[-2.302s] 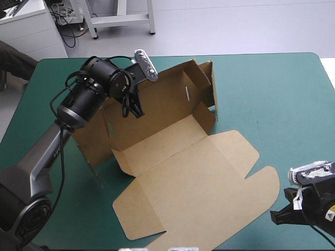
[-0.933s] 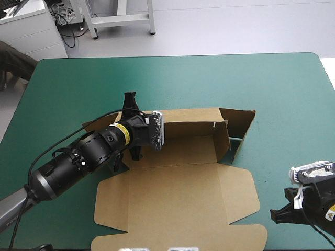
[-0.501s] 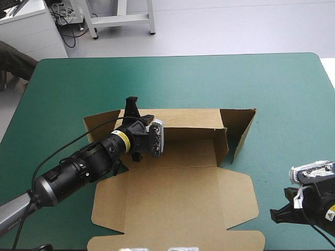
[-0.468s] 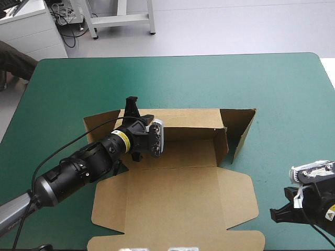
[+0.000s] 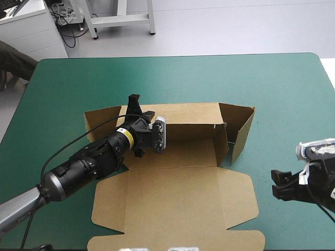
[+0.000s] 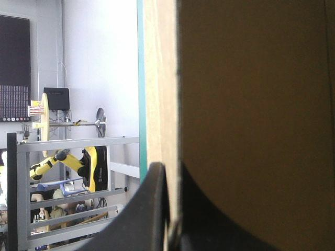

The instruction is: Fold the box

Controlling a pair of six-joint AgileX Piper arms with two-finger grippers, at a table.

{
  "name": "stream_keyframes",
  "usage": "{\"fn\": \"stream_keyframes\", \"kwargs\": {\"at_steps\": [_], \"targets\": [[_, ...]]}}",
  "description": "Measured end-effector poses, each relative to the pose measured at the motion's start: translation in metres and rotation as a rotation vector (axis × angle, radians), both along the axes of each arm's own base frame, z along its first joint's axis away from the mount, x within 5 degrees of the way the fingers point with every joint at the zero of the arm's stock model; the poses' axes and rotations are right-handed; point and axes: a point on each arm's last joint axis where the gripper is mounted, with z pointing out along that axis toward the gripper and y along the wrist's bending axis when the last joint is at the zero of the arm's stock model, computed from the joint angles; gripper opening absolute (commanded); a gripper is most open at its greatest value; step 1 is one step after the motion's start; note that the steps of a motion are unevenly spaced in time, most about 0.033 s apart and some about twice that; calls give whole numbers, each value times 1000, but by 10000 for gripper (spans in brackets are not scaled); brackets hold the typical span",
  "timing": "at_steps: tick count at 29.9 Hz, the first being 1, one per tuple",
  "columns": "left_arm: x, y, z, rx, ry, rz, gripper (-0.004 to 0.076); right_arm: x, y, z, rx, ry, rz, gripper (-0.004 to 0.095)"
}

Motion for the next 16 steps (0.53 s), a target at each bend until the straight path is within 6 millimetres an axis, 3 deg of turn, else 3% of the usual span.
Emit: {"fn": "stream_keyframes", "kwargs": {"at_steps": [8, 16], "targets": [[0, 0, 0, -5, 1, 2, -32, 59, 4, 28, -11, -13, -24, 792], [0, 0, 0, -35, 20, 22, -32, 146, 16, 39, -5, 71, -20, 792]]}}
